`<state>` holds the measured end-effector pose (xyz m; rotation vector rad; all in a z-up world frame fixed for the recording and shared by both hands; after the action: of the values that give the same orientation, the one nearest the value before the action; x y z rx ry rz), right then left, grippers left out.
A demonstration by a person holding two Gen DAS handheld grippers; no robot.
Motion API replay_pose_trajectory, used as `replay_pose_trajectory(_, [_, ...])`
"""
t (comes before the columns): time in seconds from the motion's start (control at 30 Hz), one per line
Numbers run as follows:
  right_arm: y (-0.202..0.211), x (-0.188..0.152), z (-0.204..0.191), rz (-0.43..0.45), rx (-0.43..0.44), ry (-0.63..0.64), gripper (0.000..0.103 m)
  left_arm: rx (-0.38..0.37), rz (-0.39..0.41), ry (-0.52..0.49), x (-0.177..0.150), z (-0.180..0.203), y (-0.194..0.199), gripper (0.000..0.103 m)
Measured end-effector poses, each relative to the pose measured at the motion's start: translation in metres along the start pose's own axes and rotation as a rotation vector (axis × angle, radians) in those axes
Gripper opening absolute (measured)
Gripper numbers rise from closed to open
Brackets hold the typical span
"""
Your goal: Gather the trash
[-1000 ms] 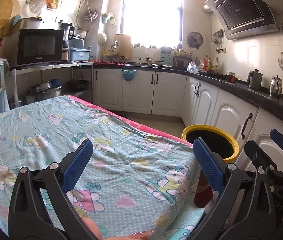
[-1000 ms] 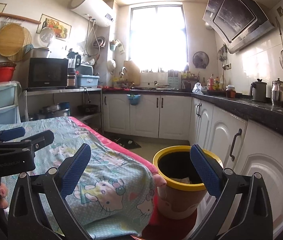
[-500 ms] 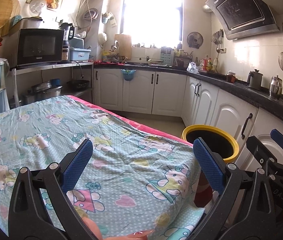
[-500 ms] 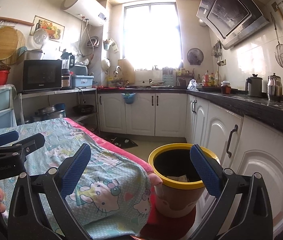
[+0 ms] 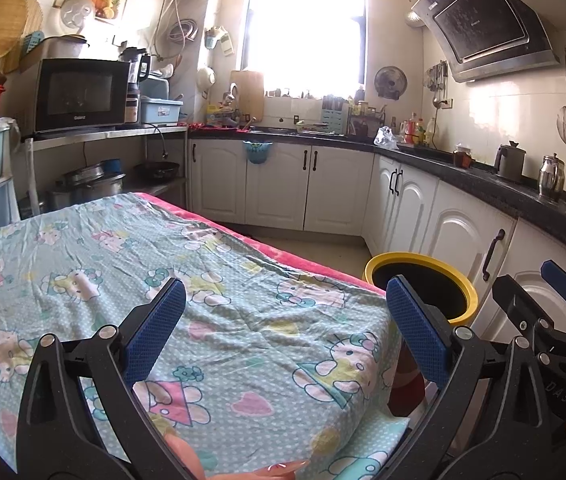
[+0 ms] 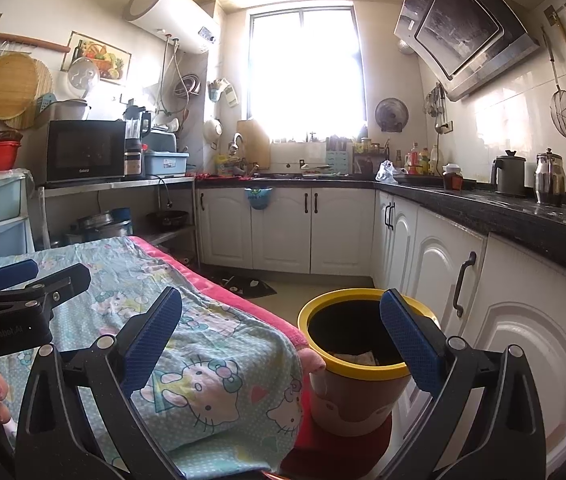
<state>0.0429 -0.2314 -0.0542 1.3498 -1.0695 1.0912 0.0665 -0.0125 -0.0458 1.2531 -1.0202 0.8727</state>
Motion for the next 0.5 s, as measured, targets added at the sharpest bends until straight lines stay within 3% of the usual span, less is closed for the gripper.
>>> replay_pose_trajectory(0.5, [0.0002, 0.0027, -0.0007, 0.005, 0.008, 0.005, 0.097, 0.002, 0.006, -0.003, 0.0009, 0.0016, 0.0019, 0.092])
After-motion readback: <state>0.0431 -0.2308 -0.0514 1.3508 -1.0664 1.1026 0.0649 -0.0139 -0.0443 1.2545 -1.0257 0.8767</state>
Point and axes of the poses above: each gripper's, at about its wrist camera, not at the fingertips, and y roughly against the way its jaws point, z to its right, x to its top, the point moved 4 cm from there along -y, roughly the way its jaws point, and after that the axes turned 3 degrees about -y, right-handed, at the moved point
